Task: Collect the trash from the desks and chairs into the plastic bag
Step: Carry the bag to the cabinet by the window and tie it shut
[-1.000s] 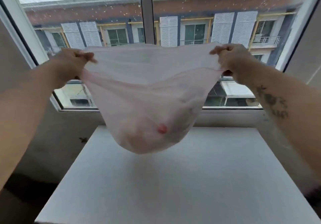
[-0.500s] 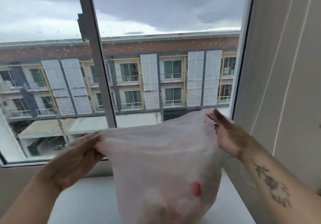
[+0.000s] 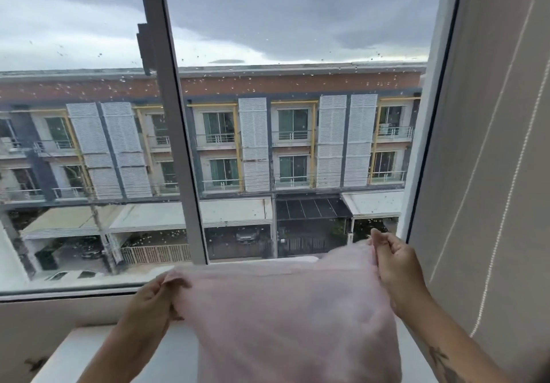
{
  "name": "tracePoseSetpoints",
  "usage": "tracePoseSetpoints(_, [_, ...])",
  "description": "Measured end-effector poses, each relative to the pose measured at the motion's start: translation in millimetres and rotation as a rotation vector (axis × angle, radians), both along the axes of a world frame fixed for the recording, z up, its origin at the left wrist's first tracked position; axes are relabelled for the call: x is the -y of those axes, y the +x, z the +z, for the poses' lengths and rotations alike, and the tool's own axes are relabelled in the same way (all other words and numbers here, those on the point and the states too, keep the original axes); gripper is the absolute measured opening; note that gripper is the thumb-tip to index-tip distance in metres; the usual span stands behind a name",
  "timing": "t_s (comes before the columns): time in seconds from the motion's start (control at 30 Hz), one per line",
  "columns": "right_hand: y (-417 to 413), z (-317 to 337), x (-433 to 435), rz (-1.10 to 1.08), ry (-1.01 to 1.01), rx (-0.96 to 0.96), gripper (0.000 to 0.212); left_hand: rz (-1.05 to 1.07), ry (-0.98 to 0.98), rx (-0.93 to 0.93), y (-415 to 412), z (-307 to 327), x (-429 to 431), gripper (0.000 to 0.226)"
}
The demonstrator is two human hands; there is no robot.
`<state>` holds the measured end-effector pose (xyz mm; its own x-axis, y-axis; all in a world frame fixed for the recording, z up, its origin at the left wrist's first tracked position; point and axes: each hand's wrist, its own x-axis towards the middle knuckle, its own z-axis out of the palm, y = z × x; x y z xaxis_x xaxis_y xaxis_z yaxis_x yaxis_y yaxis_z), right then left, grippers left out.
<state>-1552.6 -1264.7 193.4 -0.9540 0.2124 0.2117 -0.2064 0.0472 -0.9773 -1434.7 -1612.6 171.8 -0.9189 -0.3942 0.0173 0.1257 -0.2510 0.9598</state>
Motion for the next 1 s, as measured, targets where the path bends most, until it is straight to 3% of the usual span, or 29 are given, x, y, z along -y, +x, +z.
tracePoseSetpoints(0.1, [1, 4, 20, 0.062, -0.124, 0.084, 0.044, -0.117, 0.196, 0.006, -10, 9, -1, 0.041])
tracePoseSetpoints(0.2, [3, 13, 30, 0.357, -0.307, 0.196, 0.048, -0.257, 0.253, 0.032, -15, 23, 10, 0.042])
tracePoseSetpoints(0.27, [5, 13, 33, 0.564, -0.373, 0.225, 0.063, -0.379, 0.229, 0.030, -17, 24, 21, 0.053])
tracePoseSetpoints(0.4, [4, 0, 35, 0.630, -0.052, 0.234, 0.083, -0.406, 0.233, -0.028, -29, 18, 35, 0.076])
tracePoseSetpoints(0.5, [4, -9, 33, 0.682, 0.129, 0.244, 0.074, -0.310, 0.236, -0.050, -37, 13, 32, 0.053])
tracePoseSetpoints(0.6, [1, -14, 34, 0.527, 0.309, 0.192, 0.035, -0.190, 0.215, -0.048, -41, 2, 31, 0.032])
tracePoseSetpoints(0.7, [-3, -20, 33, 0.334, 0.300, 0.095, 0.009, -0.082, 0.247, -0.044, -42, -6, 26, 0.023])
tracePoseSetpoints(0.83, [0, -24, 34, 0.050, 0.205, -0.061, 0.007, 0.108, 0.181, -0.017, -40, -13, 20, 0.027])
tracePoseSetpoints(0.93, [6, -30, 41, 0.060, 0.018, -0.115, 0.027, 0.151, 0.203, -0.007, -38, -16, 15, 0.066])
tracePoseSetpoints(1.0, [9, -33, 50, 0.093, -0.087, -0.059, 0.034, 0.096, 0.286, -0.035, -37, -14, 6, 0.064])
